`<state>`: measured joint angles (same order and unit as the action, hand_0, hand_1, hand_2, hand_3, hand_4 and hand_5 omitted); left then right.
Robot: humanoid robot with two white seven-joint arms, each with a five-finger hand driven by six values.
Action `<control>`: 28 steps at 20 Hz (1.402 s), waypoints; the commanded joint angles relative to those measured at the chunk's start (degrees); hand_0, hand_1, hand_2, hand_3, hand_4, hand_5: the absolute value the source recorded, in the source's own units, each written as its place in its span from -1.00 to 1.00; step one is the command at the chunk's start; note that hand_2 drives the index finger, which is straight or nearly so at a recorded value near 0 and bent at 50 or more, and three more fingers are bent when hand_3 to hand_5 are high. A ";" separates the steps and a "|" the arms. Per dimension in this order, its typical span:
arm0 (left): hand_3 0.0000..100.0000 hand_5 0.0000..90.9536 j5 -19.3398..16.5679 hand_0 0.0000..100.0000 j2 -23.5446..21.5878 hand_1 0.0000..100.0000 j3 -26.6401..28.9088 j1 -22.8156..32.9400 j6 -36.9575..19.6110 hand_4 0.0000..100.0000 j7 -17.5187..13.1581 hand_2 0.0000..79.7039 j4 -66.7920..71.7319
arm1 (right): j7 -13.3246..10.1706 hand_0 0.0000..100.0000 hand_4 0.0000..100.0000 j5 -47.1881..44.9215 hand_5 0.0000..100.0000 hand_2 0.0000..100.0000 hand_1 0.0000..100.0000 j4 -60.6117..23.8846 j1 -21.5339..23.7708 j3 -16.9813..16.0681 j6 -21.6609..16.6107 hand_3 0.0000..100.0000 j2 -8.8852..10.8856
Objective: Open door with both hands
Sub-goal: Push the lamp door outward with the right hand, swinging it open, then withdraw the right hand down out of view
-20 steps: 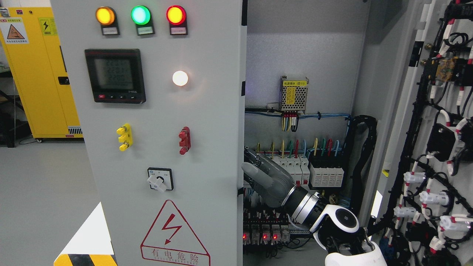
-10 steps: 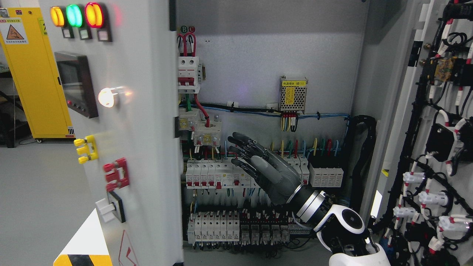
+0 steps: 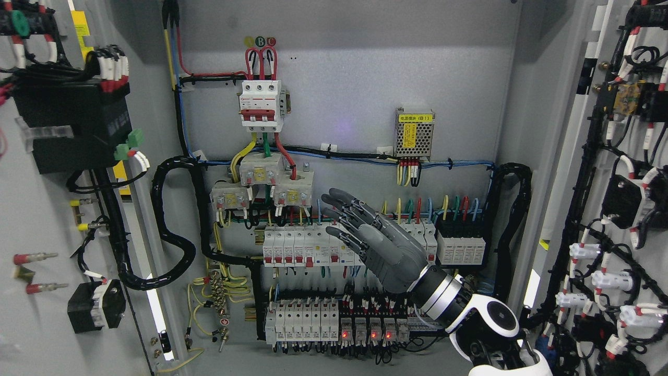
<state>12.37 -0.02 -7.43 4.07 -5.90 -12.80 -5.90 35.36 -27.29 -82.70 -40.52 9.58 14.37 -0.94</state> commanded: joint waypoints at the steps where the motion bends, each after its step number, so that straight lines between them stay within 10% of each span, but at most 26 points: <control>1: -1.00 -1.00 0.03 -0.76 -1.65 0.11 0.05 0.06 0.01 -1.00 -0.03 -1.00 0.01 | 0.23 -1.00 -1.00 -0.22 -1.00 -0.92 0.00 -3.70 2.37 8.25 -0.04 -1.00 0.94; 21: -1.00 -1.00 0.03 -0.76 -1.57 0.11 0.14 -0.03 0.01 -1.00 -0.03 -1.00 -0.08 | -0.21 -1.00 -1.00 -0.22 -1.00 -0.92 0.00 -10.38 8.53 30.84 0.40 -1.00 1.90; 28: -1.00 -1.00 0.03 -0.76 -2.01 0.11 0.23 -0.47 0.01 -1.00 -0.03 -1.00 -0.08 | -0.38 -1.00 -1.00 -0.31 -1.00 -0.92 0.00 -10.20 8.53 34.36 0.75 -1.00 -2.39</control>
<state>12.39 -0.53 -7.29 3.81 -5.90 -12.86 -5.94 35.05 -27.55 -91.36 -32.57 35.90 14.86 -0.41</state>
